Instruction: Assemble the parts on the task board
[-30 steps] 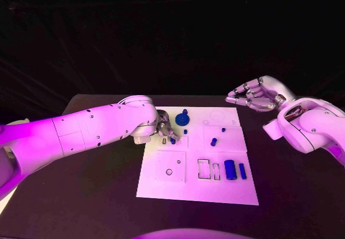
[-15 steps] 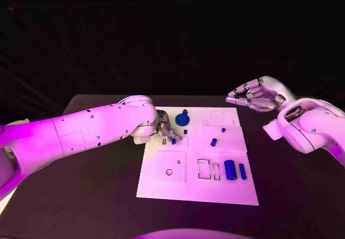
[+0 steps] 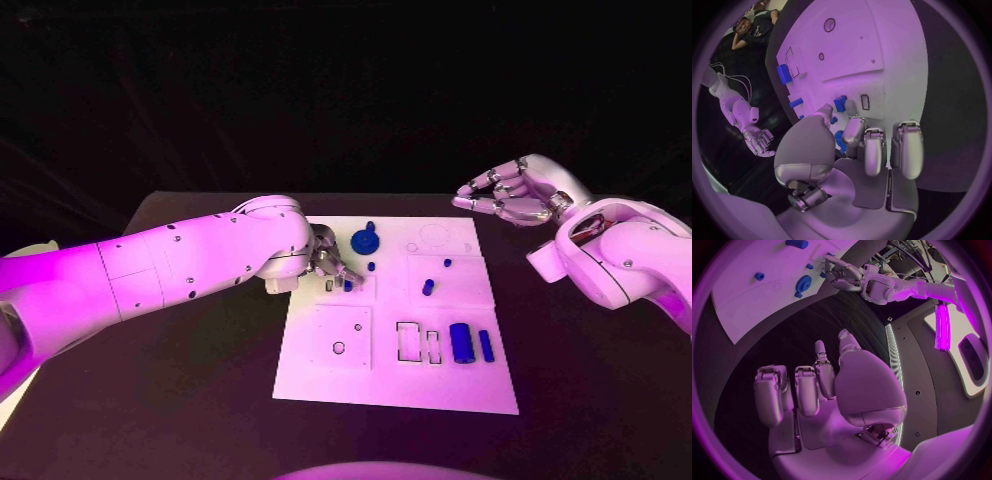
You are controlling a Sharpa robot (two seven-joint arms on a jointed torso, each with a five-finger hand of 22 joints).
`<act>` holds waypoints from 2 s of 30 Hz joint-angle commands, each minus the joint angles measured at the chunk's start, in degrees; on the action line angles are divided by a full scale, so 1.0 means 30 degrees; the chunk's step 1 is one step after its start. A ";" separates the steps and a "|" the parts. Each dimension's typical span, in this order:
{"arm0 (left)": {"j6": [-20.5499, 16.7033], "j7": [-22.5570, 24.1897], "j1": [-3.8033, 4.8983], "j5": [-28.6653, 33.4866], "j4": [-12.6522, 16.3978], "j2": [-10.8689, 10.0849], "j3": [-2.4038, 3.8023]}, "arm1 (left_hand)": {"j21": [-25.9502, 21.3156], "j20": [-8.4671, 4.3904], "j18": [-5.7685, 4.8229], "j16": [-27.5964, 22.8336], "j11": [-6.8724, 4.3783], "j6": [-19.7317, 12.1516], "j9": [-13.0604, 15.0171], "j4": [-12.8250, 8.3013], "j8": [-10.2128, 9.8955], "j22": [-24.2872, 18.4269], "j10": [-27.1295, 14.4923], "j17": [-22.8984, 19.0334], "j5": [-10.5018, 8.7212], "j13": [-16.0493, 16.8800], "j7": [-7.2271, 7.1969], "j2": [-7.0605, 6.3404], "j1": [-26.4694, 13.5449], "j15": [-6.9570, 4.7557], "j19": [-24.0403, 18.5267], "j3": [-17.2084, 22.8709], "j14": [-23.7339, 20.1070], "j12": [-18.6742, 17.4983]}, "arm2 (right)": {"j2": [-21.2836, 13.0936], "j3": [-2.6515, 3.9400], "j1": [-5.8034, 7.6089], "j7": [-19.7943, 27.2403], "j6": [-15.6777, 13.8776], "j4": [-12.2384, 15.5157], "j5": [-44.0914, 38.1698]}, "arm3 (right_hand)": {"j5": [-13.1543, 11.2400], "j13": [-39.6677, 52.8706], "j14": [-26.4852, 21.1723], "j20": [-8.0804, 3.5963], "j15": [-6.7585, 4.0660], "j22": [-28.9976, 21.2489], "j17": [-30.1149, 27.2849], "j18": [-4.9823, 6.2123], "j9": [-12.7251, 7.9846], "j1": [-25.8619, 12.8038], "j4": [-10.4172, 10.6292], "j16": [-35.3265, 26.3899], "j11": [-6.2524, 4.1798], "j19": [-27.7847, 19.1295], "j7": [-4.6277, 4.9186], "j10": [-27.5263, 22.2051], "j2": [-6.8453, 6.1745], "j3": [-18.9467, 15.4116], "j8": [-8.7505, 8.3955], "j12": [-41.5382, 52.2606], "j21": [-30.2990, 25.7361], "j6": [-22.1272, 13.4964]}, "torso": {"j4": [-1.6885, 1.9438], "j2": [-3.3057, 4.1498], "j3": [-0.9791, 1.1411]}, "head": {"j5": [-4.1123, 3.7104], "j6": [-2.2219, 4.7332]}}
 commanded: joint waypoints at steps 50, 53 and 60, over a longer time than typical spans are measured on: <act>0.2844 0.0455 0.1413 -0.0362 -0.5661 0.1758 0.0709 | -0.1359 0.0566 0.0156 0.0059 0.0782 -0.0739 -0.3228 -0.0002 -0.2129 0.2137 -0.1569 0.5026 0.0080 -0.2302 0.0987 0.1768 0.2826 0.0565 0.0775 -0.3571 0.1981 -0.1421 | 0.0308 -0.0004 -0.0260 0.0084 0.0247 -0.0635 -0.0105 | 0.0590 0.1908 0.1413 -0.0148 -0.0128 0.3050 0.2180 0.0229 0.0318 -0.0415 0.0369 -0.0114 -0.0106 0.0773 -0.0059 0.0016 0.0194 -0.0670 0.0297 -0.0034 -0.0079 -0.0309 | 0.0008 0.0009 0.0004 | 0.0099 0.0320; 0.2883 0.0455 0.1398 -0.0316 -0.5729 0.1850 0.0688 | -0.1367 0.0560 0.0158 0.0059 0.0775 -0.0732 -0.3221 -0.0005 -0.2112 0.2129 -0.1568 0.5026 0.0084 -0.2306 0.0980 0.1784 0.2850 0.0559 0.0772 -0.3575 0.1981 -0.1421 | 0.0323 -0.0004 -0.0261 0.0085 0.0254 -0.0646 -0.0105 | 0.0590 0.1908 0.1413 -0.0148 -0.0128 0.3050 0.2180 0.0229 0.0318 -0.0415 0.0369 -0.0114 -0.0106 0.0773 -0.0059 0.0016 0.0194 -0.0670 0.0297 -0.0034 -0.0079 -0.0309 | 0.0004 0.0007 0.0004 | 0.0104 0.0313; 0.3082 0.0410 0.1373 -0.0275 -0.5928 0.2003 0.0646 | -0.1381 0.0498 0.0159 0.0059 0.0727 -0.0777 -0.3160 -0.0083 -0.1967 0.2128 -0.1560 0.5026 0.0211 -0.2339 0.0935 0.2022 0.3291 0.0505 0.0772 -0.3546 0.1981 -0.1414 | 0.0331 -0.0004 -0.0262 0.0080 0.0256 -0.0661 -0.0105 | 0.0590 0.1908 0.1413 -0.0148 -0.0128 0.3050 0.2180 0.0229 0.0318 -0.0415 0.0369 -0.0114 -0.0106 0.0773 -0.0059 0.0016 0.0194 -0.0670 0.0297 -0.0034 -0.0079 -0.0309 | 0.0009 0.0001 0.0020 | 0.0129 0.0282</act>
